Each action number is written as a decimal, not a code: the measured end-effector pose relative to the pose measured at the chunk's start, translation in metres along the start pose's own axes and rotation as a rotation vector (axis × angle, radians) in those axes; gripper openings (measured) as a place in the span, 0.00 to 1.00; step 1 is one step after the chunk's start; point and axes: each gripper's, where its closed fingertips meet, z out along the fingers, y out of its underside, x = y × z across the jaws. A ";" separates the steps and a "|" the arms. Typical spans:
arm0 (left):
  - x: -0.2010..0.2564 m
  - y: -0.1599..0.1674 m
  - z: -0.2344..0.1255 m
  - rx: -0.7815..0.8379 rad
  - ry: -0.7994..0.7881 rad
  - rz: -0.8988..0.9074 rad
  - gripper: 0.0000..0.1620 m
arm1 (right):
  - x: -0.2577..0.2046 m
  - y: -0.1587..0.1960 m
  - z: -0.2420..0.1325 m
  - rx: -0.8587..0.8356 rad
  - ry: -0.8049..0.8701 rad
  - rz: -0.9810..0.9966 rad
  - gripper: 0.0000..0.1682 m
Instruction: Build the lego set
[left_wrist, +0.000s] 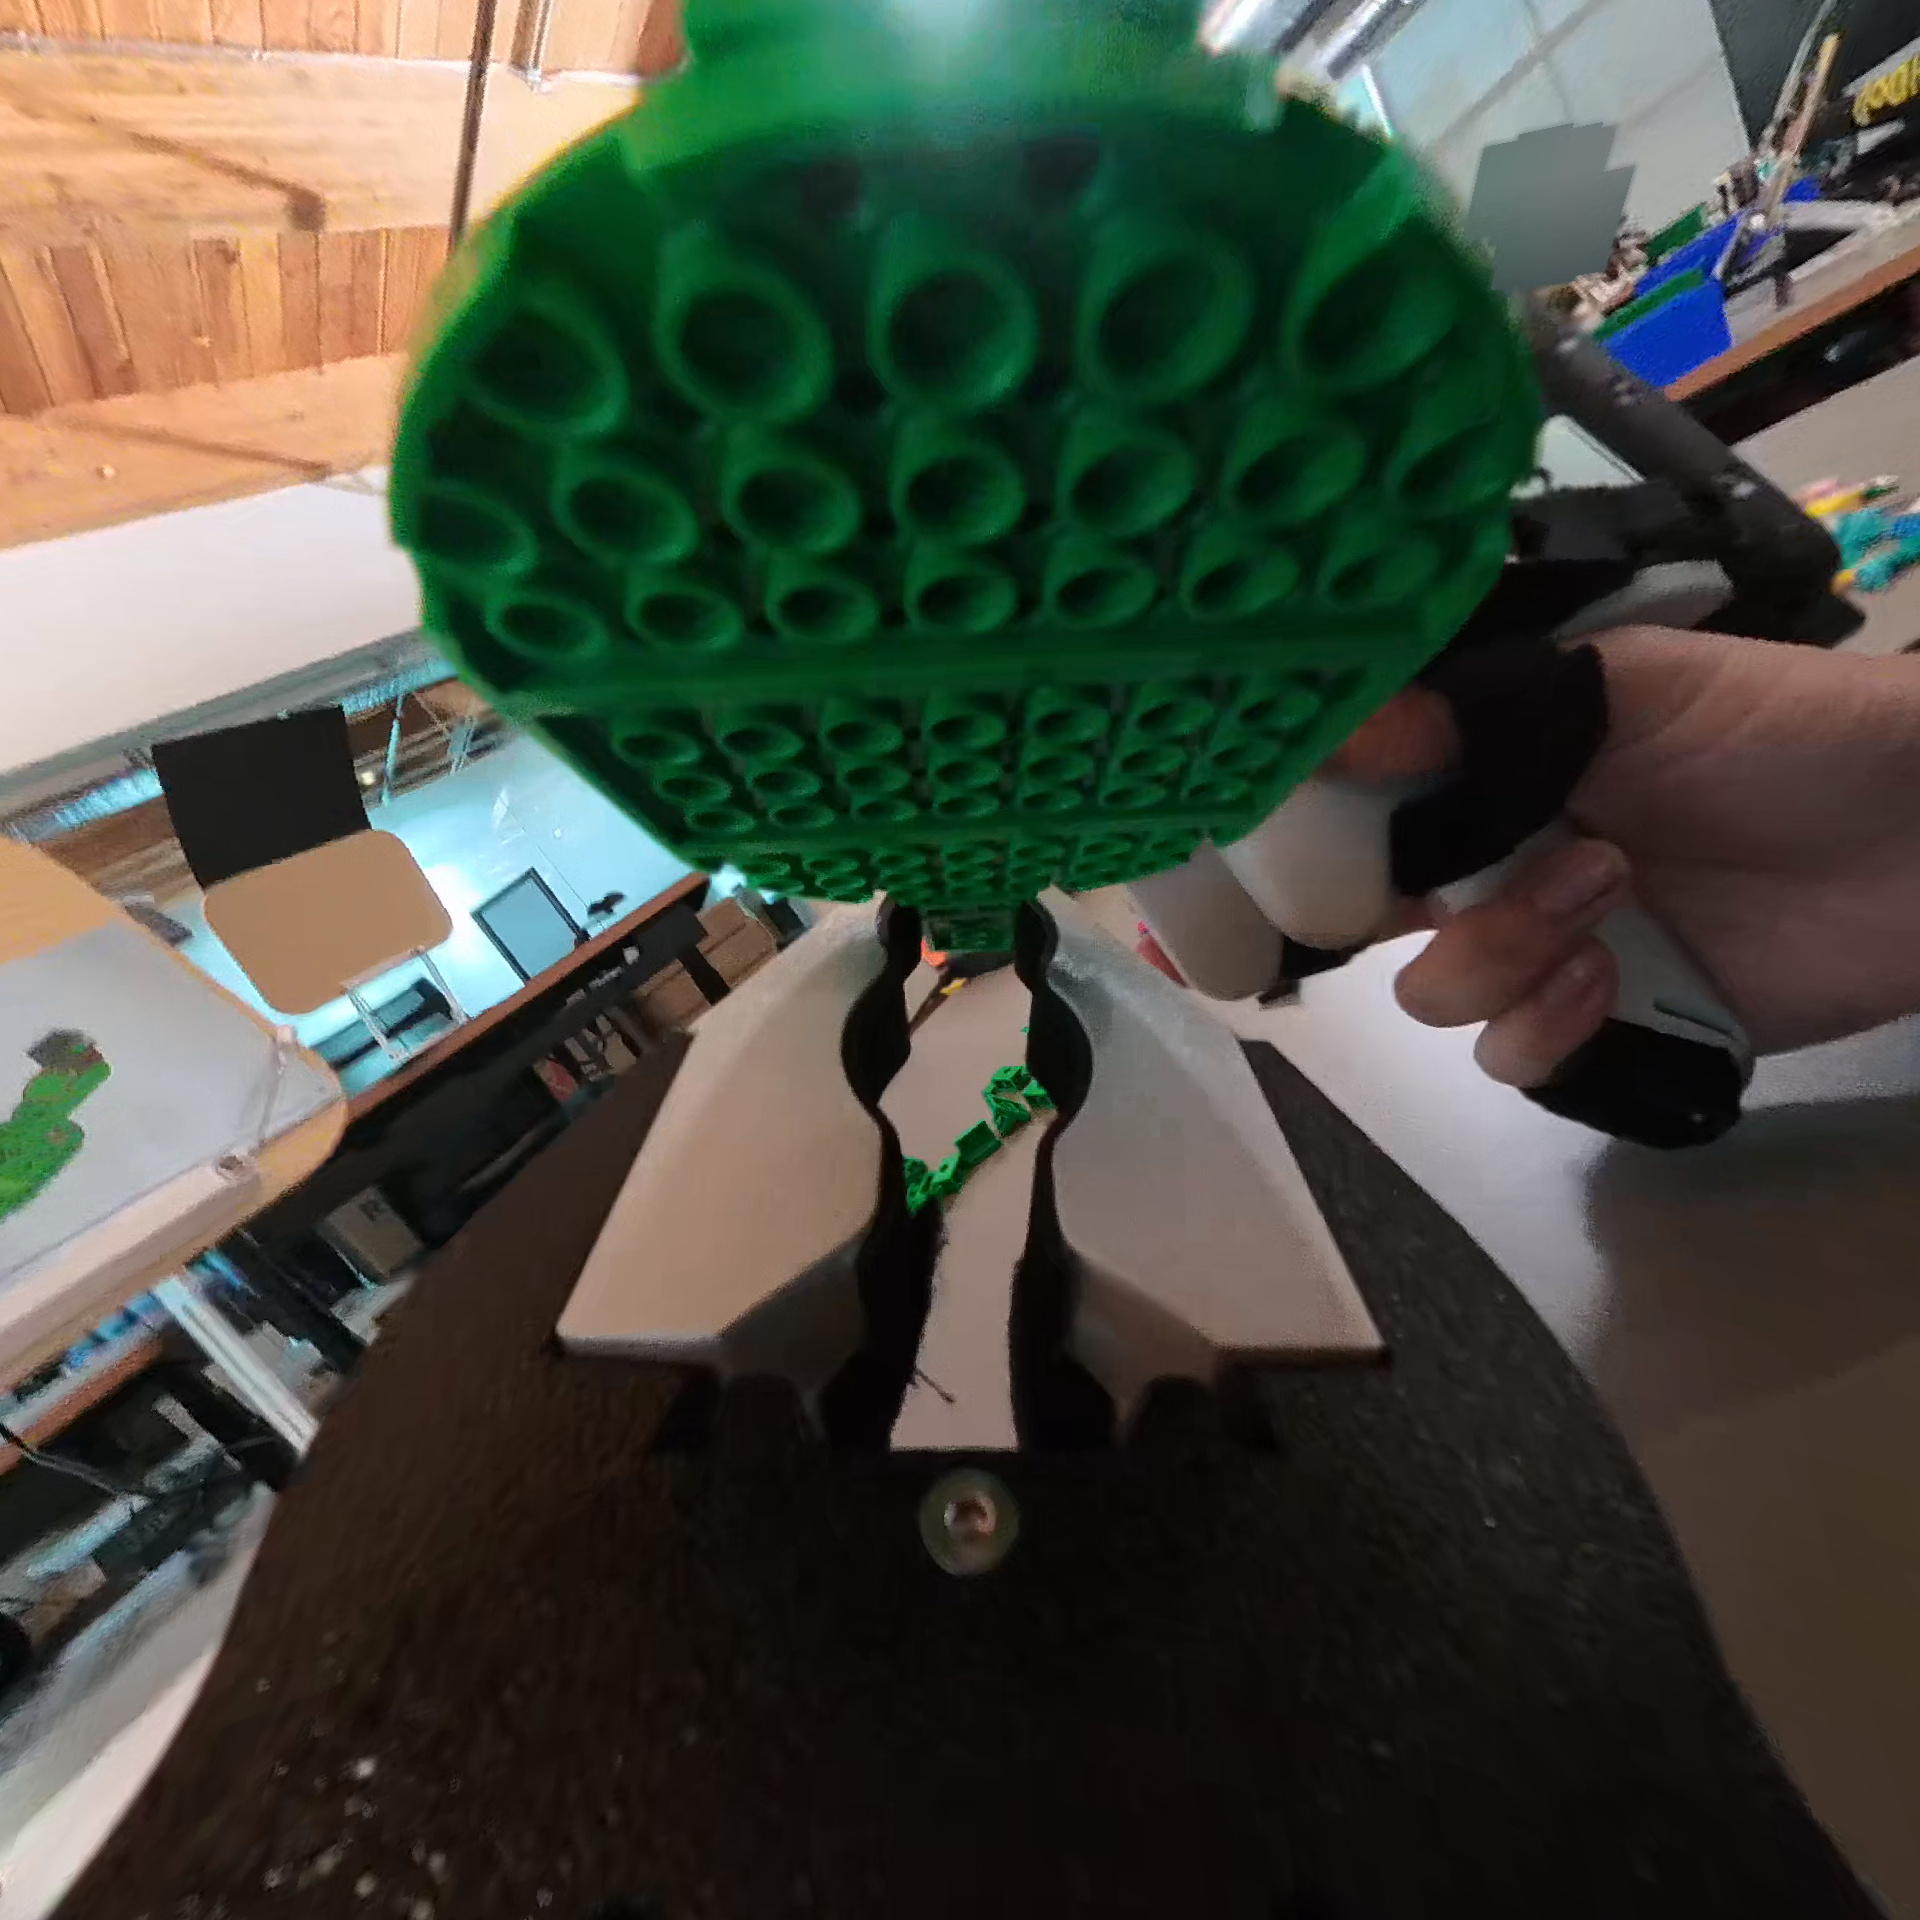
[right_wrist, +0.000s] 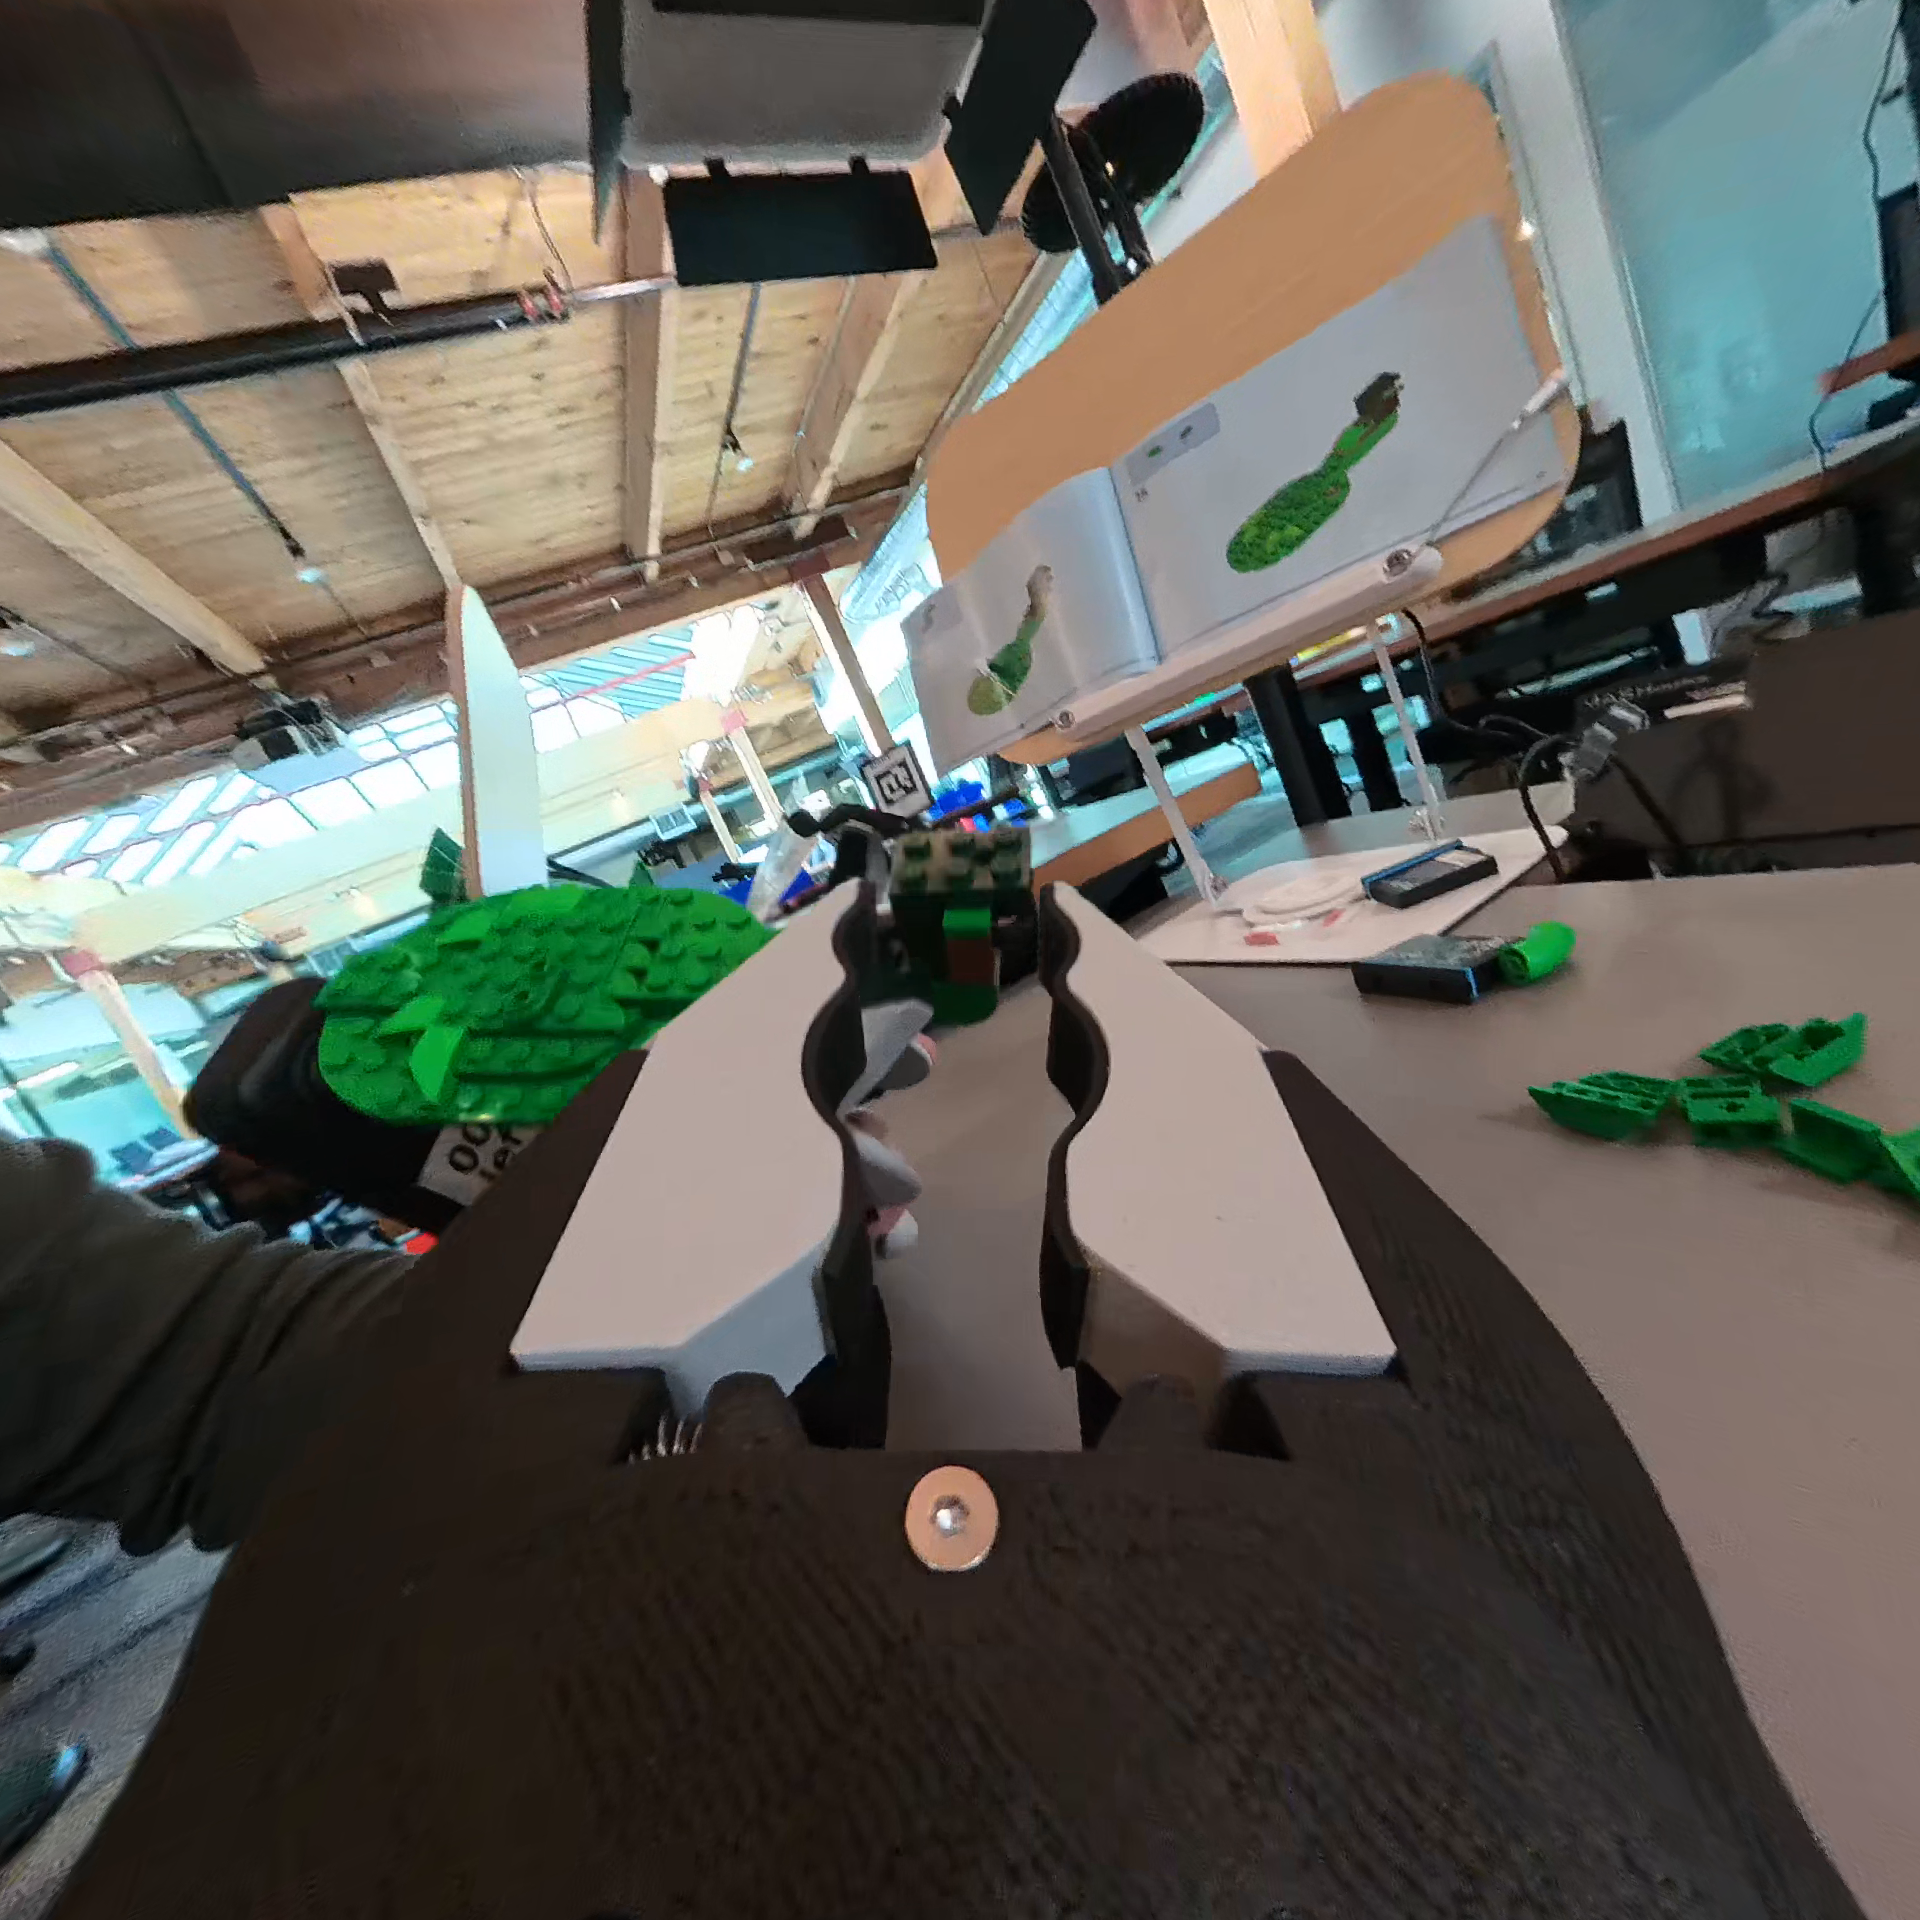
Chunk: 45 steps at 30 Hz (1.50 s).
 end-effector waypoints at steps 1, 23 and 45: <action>0.005 -0.004 0.000 0.010 0.008 0.046 0.09 | -0.002 -0.002 -0.001 0.016 -0.016 0.003 0.17; 0.009 -0.010 -0.003 0.026 -0.003 0.177 0.09 | -0.002 -0.017 -0.014 -0.025 -0.036 -0.376 0.29; -0.049 0.034 0.003 0.006 -0.055 -0.415 0.09 | 0.046 -0.018 -0.013 -0.078 0.324 -1.210 0.32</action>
